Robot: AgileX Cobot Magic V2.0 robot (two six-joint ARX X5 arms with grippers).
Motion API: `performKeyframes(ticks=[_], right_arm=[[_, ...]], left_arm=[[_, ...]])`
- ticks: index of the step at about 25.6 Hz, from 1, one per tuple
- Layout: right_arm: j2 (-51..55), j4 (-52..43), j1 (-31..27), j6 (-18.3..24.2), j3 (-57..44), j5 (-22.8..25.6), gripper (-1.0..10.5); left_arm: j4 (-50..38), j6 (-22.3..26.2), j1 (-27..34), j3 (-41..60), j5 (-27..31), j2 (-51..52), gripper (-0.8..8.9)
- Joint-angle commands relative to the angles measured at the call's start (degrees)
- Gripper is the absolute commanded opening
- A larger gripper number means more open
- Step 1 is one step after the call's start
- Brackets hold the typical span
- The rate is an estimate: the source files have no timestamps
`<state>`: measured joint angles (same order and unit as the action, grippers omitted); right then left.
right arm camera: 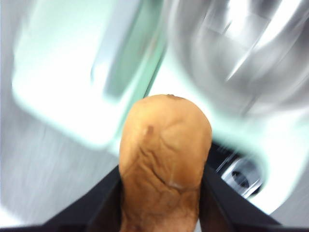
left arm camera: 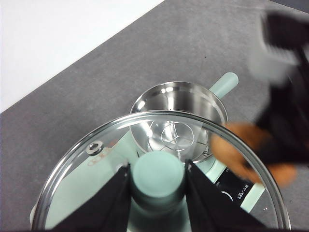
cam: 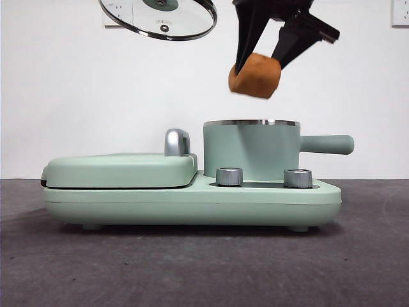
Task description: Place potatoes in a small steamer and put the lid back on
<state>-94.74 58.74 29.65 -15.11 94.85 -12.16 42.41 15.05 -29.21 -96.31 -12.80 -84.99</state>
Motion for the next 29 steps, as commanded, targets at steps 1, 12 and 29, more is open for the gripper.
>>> performKeyframes(ticks=[1,12,29], right_arm=[[-7.26,2.69,-2.97,4.11,9.64,0.02,0.5],[-27.32,7.45,-7.56,6.75,30.14,-1.75,0.5],[-28.61,11.47,-7.67,6.84,33.27,-1.31,3.3]], left_arm=[[-1.38,0.35,-0.31,-1.75,-0.35,0.33,0.06],[-1.38,0.35,-0.33,-1.75,-0.35,0.31,0.06],[-1.42,0.31,-0.33,-1.7,-0.74,0.31,0.06]])
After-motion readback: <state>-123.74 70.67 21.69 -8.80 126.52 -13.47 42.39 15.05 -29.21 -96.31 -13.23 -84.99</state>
